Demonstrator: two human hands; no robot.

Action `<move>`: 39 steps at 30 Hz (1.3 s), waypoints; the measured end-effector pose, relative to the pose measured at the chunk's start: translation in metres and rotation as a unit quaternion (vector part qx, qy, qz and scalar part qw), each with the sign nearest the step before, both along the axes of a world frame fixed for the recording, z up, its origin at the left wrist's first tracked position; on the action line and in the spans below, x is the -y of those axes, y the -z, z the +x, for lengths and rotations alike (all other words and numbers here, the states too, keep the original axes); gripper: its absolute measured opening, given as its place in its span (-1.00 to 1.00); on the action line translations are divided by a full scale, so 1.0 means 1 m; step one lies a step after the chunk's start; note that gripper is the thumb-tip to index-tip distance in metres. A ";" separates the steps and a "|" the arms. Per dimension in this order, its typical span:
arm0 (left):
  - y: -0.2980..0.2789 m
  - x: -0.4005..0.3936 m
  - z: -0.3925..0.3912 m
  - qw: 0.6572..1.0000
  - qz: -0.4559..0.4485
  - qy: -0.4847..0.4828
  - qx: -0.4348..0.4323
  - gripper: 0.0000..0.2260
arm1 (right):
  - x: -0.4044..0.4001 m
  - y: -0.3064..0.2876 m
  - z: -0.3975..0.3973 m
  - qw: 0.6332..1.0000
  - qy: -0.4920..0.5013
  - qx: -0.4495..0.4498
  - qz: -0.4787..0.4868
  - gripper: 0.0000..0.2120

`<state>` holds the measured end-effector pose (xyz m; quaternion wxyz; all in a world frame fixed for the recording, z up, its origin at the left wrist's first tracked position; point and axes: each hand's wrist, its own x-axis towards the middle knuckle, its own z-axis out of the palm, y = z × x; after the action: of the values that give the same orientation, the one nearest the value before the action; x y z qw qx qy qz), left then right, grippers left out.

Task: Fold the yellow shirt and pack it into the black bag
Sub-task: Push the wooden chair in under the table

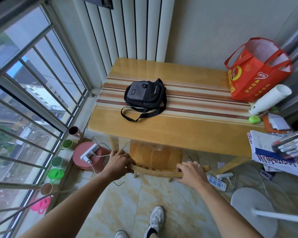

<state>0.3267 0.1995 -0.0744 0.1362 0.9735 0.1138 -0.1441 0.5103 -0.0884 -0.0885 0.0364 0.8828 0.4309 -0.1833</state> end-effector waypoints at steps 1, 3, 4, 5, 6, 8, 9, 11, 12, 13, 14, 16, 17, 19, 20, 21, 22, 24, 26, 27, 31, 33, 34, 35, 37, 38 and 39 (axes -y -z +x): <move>0.001 0.001 -0.001 1.000 -0.001 -0.005 0.001 -0.64 | 0.001 0.000 -0.001 1.000 0.001 0.004 0.001 -0.62; 0.002 0.003 -0.003 1.000 -0.006 -0.017 0.006 -0.65 | 0.003 0.001 -0.001 1.000 -0.002 0.010 0.000 -0.62; 0.003 0.003 -0.004 1.000 -0.007 -0.021 0.009 -0.65 | 0.004 0.001 -0.001 1.000 -0.003 0.011 0.001 -0.62; 0.002 0.003 -0.003 1.000 -0.009 -0.023 0.011 -0.66 | 0.004 0.001 -0.001 1.000 -0.004 0.012 0.002 -0.62; 0.001 0.003 -0.003 1.000 -0.010 -0.023 0.013 -0.66 | 0.004 0.000 0.000 1.000 -0.006 0.014 0.004 -0.62; -0.001 0.004 -0.001 1.000 -0.012 -0.023 0.014 -0.67 | 0.004 0.000 0.002 1.000 -0.011 0.013 0.004 -0.62; -0.002 0.004 0.000 1.000 -0.014 -0.022 0.013 -0.67 | 0.004 0.000 0.003 1.000 -0.014 0.012 0.005 -0.62; -0.001 0.006 0.002 0.999 -0.018 -0.023 0.013 -0.66 | 0.006 0.000 0.006 1.000 -0.017 0.012 0.007 -0.63; -0.001 0.007 0.003 0.999 -0.021 -0.024 0.013 -0.66 | 0.007 0.000 0.008 1.000 -0.017 0.013 0.008 -0.62; -0.001 0.008 0.004 0.999 -0.023 -0.026 0.011 -0.65 | 0.008 0.000 0.010 1.000 -0.017 0.013 0.008 -0.62; 0.000 0.009 0.005 0.999 -0.024 -0.027 0.009 -0.65 | 0.009 0.001 0.011 1.000 -0.017 0.011 0.007 -0.62; 0.001 0.011 0.007 0.999 -0.029 -0.029 0.010 -0.66 | 0.010 0.001 0.014 1.000 -0.015 0.010 0.007 -0.62; 0.001 0.011 0.008 0.999 -0.030 -0.029 0.010 -0.66 | 0.011 0.001 0.015 1.000 -0.013 0.009 0.008 -0.63; -0.001 0.011 0.009 0.999 -0.028 -0.028 0.009 -0.66 | 0.011 0.001 0.015 1.000 -0.011 0.010 0.014 -0.64; -0.001 0.011 0.009 0.999 -0.025 -0.028 0.004 -0.65 | 0.011 0.001 0.014 1.000 -0.010 0.010 0.016 -0.64; -0.002 0.011 0.010 0.999 -0.023 -0.028 0.001 -0.65 | 0.012 0.001 0.013 1.000 -0.008 0.011 0.017 -0.65; -0.002 0.012 0.010 0.999 -0.024 -0.030 0.000 -0.65 | 0.012 0.002 0.011 1.000 -0.005 0.013 0.018 -0.65; -0.003 0.014 0.011 0.999 -0.033 -0.039 -0.004 -0.66 | 0.012 0.003 0.009 0.999 -0.001 0.021 0.024 -0.66; -0.003 0.018 0.011 0.998 -0.033 -0.048 -0.007 -0.65 | 0.014 0.003 0.007 0.999 -0.005 0.026 0.025 -0.67; -0.003 0.020 0.010 0.998 -0.031 -0.049 -0.009 -0.64 | 0.016 0.003 0.006 0.999 -0.011 0.027 0.024 -0.67; 0.000 0.025 0.009 0.999 -0.029 -0.040 -0.009 -0.60 | 0.026 0.008 0.002 0.999 -0.031 0.035 0.022 -0.68; 0.000 0.027 0.011 0.999 -0.023 -0.030 -0.011 -0.60 | 0.032 0.012 0.001 0.999 -0.031 0.035 0.022 -0.68; 0.001 0.027 0.012 0.999 -0.019 -0.027 -0.012 -0.60 | 0.034 0.013 0.002 0.999 -0.030 0.034 0.023 -0.68; 0.002 0.027 0.013 0.999 -0.017 -0.025 -0.012 -0.60 | 0.035 0.013 0.002 0.999 -0.031 0.034 0.024 -0.68; 0.005 0.026 0.015 1.000 -0.014 -0.026 -0.005 -0.60 | 0.034 0.013 0.006 0.998 -0.035 0.037 0.030 -0.69; 0.006 0.024 0.016 1.000 -0.011 -0.026 -0.003 -0.60 | 0.033 0.013 0.008 0.998 -0.039 0.039 0.030 -0.69; 0.006 0.023 0.017 1.000 -0.006 -0.024 -0.004 -0.59 | 0.032 0.013 0.009 0.998 -0.044 0.038 0.025 -0.70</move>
<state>0.3438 0.1770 -0.0800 0.1450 0.9691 0.1370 -0.1452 0.5193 -0.1205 -0.1011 0.0384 0.8700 0.4720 -0.1371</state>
